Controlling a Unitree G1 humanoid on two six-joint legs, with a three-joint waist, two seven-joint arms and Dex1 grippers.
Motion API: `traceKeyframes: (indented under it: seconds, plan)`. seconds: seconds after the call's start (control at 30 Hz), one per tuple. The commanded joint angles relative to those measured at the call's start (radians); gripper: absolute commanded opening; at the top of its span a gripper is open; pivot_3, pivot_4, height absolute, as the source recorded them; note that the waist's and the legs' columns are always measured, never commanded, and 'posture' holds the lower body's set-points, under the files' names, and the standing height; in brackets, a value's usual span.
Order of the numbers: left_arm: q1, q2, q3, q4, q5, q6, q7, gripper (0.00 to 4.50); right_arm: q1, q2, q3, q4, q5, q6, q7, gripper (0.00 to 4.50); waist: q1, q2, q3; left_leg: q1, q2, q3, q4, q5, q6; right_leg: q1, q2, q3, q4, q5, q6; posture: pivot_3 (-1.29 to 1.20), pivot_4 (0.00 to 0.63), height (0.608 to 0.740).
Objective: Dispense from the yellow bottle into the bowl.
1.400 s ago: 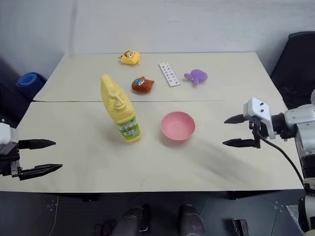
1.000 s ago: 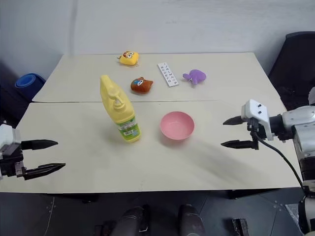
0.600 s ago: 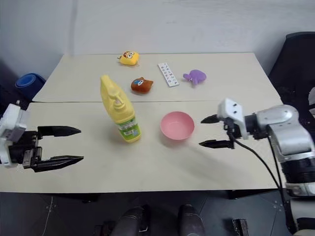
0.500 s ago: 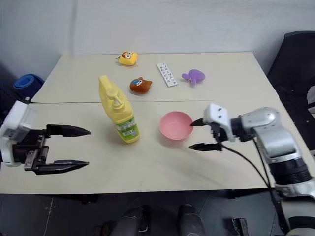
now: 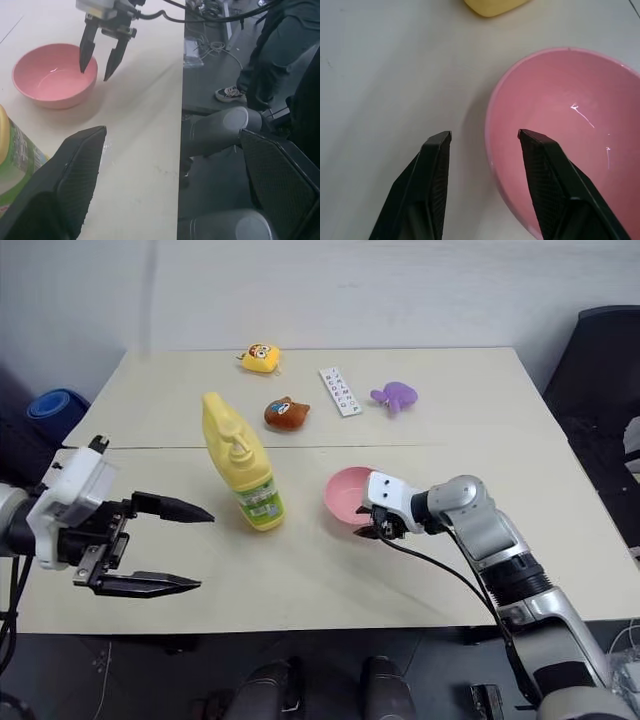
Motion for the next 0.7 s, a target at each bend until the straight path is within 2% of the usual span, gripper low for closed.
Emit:
traceKeyframes:
  seconds: [0.03, 0.27, 0.4, 0.5, 0.7]
  plan:
    - [-0.015, 0.0, 0.005, 0.007, 0.005, -0.018, 0.003, 4.5, -0.026, 0.025, -0.004, 0.037, -0.021, -0.038, -0.024, 2.24, -0.002, 0.0, 0.0, 0.0, 0.0, 0.0, 0.0, 0.0, 0.0, 0.0, 0.0, 0.0, 0.0, 0.0, 0.0, 0.0, 0.15, 0.74]
    - [-0.032, -0.003, -0.011, 0.016, 0.011, -0.031, 0.013, 4.5, -0.041, 0.066, -0.002, 0.134, -0.056, -0.101, -0.042, 2.24, 0.0, 0.0, 0.0, 0.0, 0.001, 0.001, 0.0, 0.0, 0.0, 0.0, 0.001, 0.0, 0.001, 0.0, 0.0, 0.0, 0.15, 0.74]
    - [-0.041, -0.005, -0.006, 0.022, 0.006, -0.028, 0.026, 4.5, -0.039, 0.074, -0.015, 0.138, -0.05, -0.12, -0.038, 1.09, 0.0, 0.0, 0.0, 0.0, 0.001, 0.001, 0.0, 0.0, 0.0, -0.001, 0.001, 0.001, 0.001, 0.0, 0.0, 0.0, 0.15, 0.74]
    - [-0.038, -0.011, 0.009, 0.028, 0.003, -0.025, 0.043, 4.5, -0.019, 0.058, -0.023, 0.074, -0.027, -0.114, -0.005, 0.04, 0.0, 0.0, 0.0, 0.0, 0.001, 0.001, 0.0, 0.0, 0.0, -0.001, 0.001, 0.001, 0.001, 0.0, 0.0, 0.0, 0.15, 0.74]
    - [-0.062, -0.03, 0.04, 0.06, -0.018, -0.01, 0.088, 4.5, -0.038, 0.024, -0.042, -0.066, -0.004, -0.054, 0.041, 0.04, 0.0, 0.0, 0.0, 0.0, 0.001, 0.001, 0.0, 0.0, 0.0, -0.001, 0.001, 0.001, 0.001, 0.0, 0.0, 0.0, 0.15, 0.74]
